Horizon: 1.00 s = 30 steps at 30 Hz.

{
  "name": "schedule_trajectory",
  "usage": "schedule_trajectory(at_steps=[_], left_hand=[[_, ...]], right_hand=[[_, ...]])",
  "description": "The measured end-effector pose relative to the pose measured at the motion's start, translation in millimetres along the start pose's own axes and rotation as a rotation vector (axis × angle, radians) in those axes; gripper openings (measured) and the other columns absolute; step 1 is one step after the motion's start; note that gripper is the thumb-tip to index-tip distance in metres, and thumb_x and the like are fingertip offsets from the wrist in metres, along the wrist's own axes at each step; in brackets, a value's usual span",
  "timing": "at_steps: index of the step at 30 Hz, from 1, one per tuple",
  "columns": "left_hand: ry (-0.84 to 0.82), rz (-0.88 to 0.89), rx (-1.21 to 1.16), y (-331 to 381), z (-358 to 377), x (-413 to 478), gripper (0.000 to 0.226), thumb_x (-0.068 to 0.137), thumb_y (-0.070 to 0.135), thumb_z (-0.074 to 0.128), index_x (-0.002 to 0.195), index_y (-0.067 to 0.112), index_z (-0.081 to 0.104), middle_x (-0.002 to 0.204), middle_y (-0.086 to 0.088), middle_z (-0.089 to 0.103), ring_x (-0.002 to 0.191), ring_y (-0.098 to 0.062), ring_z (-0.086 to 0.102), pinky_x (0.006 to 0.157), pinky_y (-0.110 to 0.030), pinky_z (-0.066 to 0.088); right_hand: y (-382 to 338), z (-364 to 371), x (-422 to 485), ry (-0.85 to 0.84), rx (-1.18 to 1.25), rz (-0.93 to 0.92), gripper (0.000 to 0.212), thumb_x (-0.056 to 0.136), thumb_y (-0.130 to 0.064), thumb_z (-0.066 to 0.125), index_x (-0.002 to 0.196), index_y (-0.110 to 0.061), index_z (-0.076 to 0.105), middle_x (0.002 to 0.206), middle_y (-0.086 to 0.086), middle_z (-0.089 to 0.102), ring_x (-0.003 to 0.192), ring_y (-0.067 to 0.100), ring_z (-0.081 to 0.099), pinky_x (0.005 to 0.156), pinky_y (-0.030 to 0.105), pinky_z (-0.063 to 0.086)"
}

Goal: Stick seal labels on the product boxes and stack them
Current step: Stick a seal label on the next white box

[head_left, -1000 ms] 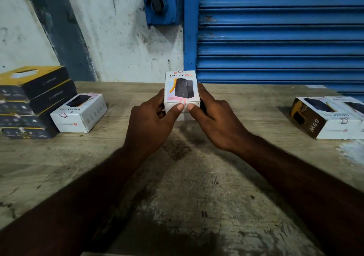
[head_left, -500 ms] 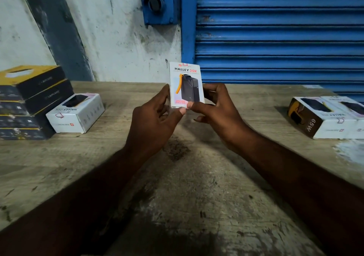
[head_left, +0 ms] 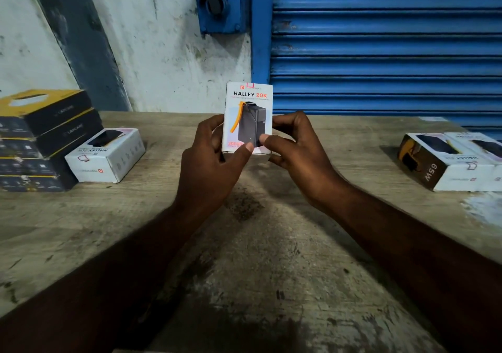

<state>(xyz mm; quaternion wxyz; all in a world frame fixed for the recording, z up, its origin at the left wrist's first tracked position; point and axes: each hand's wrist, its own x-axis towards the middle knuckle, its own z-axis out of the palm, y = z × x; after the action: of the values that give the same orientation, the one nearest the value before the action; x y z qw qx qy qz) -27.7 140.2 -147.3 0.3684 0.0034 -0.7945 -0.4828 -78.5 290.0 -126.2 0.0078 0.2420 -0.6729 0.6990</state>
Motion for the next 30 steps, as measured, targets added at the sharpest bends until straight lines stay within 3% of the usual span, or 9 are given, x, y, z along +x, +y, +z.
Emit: schedule_trajectory(at_steps=[3, 6, 9, 11, 13, 16, 20, 24, 30], left_hand=[[-0.019, -0.022, 0.001, -2.2, 0.0, 2.4, 0.053, 0.090, 0.020, 0.074, 0.136, 0.019, 0.048, 0.103, 0.027, 0.063, 0.088, 0.020, 0.063, 0.070, -0.002, 0.047], [-0.014, -0.040, -0.010, -2.6, -1.3, 3.3, 0.047, 0.093, 0.015, 0.069, 0.137, 0.019, 0.050, 0.115, 0.010, 0.070, 0.090, 0.016, 0.064, 0.075, -0.005, 0.049], [-0.027, -0.076, -0.108, 0.7, -2.2, 1.7, 0.048, 0.092, 0.026, 0.063, 0.139, 0.024, 0.052, 0.126, 0.004, 0.070, 0.109, 0.000, 0.067, 0.095, -0.033, 0.057], [-0.051, -0.075, -0.142, 3.6, -2.3, 0.8, 0.052, 0.091, 0.030, 0.061, 0.142, 0.022, 0.053, 0.131, 0.004, 0.067, 0.120, -0.007, 0.063, 0.100, -0.041, 0.055], [-0.075, -0.063, -0.130, 4.5, -1.2, 0.9, 0.051, 0.095, 0.023, 0.066, 0.144, 0.020, 0.052, 0.132, 0.005, 0.066, 0.120, -0.003, 0.062, 0.101, -0.035, 0.054], [-0.125, -0.068, -0.131, 2.3, -2.1, 1.1, 0.059, 0.091, 0.014, 0.073, 0.145, 0.016, 0.050, 0.134, 0.005, 0.064, 0.115, 0.007, 0.061, 0.099, -0.019, 0.051], [-0.127, -0.082, -0.080, -3.1, -4.1, 2.9, 0.069, 0.076, 0.028, 0.081, 0.139, 0.014, 0.056, 0.130, 0.001, 0.067, 0.117, -0.005, 0.065, 0.104, -0.033, 0.052], [-0.097, -0.089, -0.077, -2.7, -5.5, 3.1, 0.062, 0.080, 0.007, 0.083, 0.137, 0.007, 0.058, 0.126, -0.002, 0.069, 0.110, -0.004, 0.068, 0.097, -0.022, 0.054], [-0.085, -0.073, -0.082, 2.8, -2.7, 3.2, 0.053, 0.080, 0.009, 0.083, 0.130, 0.007, 0.065, 0.119, -0.001, 0.073, 0.105, -0.006, 0.071, 0.094, -0.025, 0.055]], right_hand=[[3.2, -0.9, 1.3, -0.008, -0.020, 0.001, 0.027, 0.094, -0.005, 0.067, 0.113, -0.013, 0.050, 0.121, -0.001, 0.066, 0.087, -0.007, 0.067, 0.070, 0.013, 0.051], [7.0, -1.4, 2.9, -0.014, -0.039, -0.016, 0.033, 0.092, -0.006, 0.070, 0.117, -0.013, 0.050, 0.124, -0.003, 0.065, 0.101, 0.000, 0.066, 0.076, 0.016, 0.052], [11.8, -1.9, 5.6, -0.007, -0.063, -0.071, 0.048, 0.087, -0.002, 0.074, 0.129, -0.009, 0.050, 0.131, 0.002, 0.062, 0.119, 0.014, 0.062, 0.099, 0.033, 0.054], [13.3, -1.7, 6.4, -0.015, -0.088, -0.089, 0.063, 0.080, -0.005, 0.077, 0.136, -0.010, 0.049, 0.132, 0.001, 0.063, 0.121, 0.014, 0.062, 0.104, 0.038, 0.051], [13.3, -2.2, 6.5, -0.025, -0.132, -0.092, 0.077, 0.072, -0.012, 0.077, 0.142, -0.013, 0.047, 0.133, 0.000, 0.064, 0.121, 0.013, 0.063, 0.104, 0.039, 0.052], [15.4, -5.2, 7.8, -0.022, -0.238, -0.120, 0.081, 0.070, -0.009, 0.078, 0.144, -0.016, 0.047, 0.131, -0.003, 0.065, 0.119, 0.011, 0.063, 0.101, 0.041, 0.054], [15.8, -11.0, 10.1, 0.019, -0.364, -0.151, 0.073, 0.070, -0.008, 0.076, 0.139, -0.017, 0.054, 0.124, -0.007, 0.069, 0.112, 0.007, 0.066, 0.098, 0.043, 0.055], [12.1, -11.0, 11.6, 0.007, -0.434, -0.154, 0.067, 0.073, -0.005, 0.078, 0.137, -0.020, 0.060, 0.123, -0.007, 0.071, 0.107, 0.007, 0.068, 0.096, 0.036, 0.057], [8.0, -23.4, 14.6, 0.011, -0.368, -0.119, 0.064, 0.071, 0.000, 0.081, 0.130, -0.019, 0.065, 0.119, -0.006, 0.072, 0.105, 0.009, 0.070, 0.098, 0.040, 0.057]])
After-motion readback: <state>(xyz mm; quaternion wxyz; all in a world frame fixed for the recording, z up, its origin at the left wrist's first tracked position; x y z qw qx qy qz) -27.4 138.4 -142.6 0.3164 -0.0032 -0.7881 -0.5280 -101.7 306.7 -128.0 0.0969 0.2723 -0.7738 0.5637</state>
